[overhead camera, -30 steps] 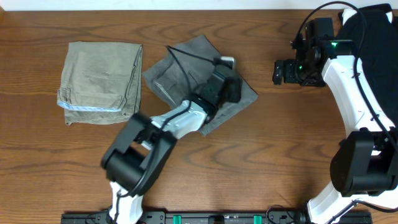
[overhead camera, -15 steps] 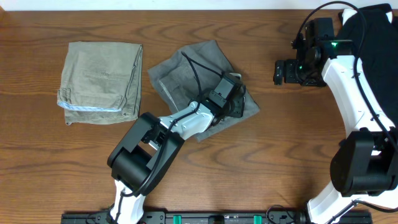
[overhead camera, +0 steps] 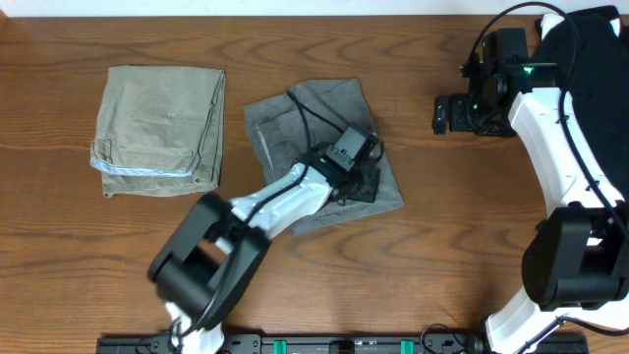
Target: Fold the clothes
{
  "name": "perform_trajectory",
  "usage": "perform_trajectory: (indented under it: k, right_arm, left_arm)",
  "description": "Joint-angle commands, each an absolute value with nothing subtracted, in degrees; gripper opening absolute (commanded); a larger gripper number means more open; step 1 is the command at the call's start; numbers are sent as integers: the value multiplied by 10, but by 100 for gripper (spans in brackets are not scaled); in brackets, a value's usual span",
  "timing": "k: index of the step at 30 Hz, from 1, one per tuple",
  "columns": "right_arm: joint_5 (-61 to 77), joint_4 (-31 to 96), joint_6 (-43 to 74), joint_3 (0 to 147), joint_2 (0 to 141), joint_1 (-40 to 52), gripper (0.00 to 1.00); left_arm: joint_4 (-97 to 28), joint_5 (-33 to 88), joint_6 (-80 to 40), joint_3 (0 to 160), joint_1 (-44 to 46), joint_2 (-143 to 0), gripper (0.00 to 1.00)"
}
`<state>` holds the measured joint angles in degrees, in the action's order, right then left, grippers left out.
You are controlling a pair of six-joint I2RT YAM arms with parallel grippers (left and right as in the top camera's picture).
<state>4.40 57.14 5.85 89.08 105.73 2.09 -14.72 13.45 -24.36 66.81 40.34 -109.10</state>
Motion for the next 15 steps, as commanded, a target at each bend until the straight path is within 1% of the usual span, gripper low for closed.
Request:
perform_trajectory:
  k: [1, 4, 5, 7, 11, 13, 15]
  right_arm:
    - [41, 572, 62, 891, 1058, 23, 99]
    - [41, 572, 62, 891, 1058, 23, 99]
    - [41, 572, 62, 891, 1058, 23, 99]
    - [41, 572, 62, 891, 1058, 23, 99]
    - [41, 572, 62, 891, 1058, 23, 99]
    - [41, 572, 62, 891, 1058, 23, 99]
    - [41, 572, 62, 891, 1058, 23, 99]
  left_arm:
    - [-177, 39, -234, 665, 402, -1007, 48]
    - [-215, -44, -235, 665, 402, -961, 49]
    - [-224, -67, -235, 665, 402, -951, 56]
    - [-237, -109, -235, 665, 402, -941, 60]
    - [-252, -141, -235, 665, 396, -950, 63]
    - [-264, -154, -242, 665, 386, -958, 63]
    - [-279, -178, -258, 665, 370, -964, 66]
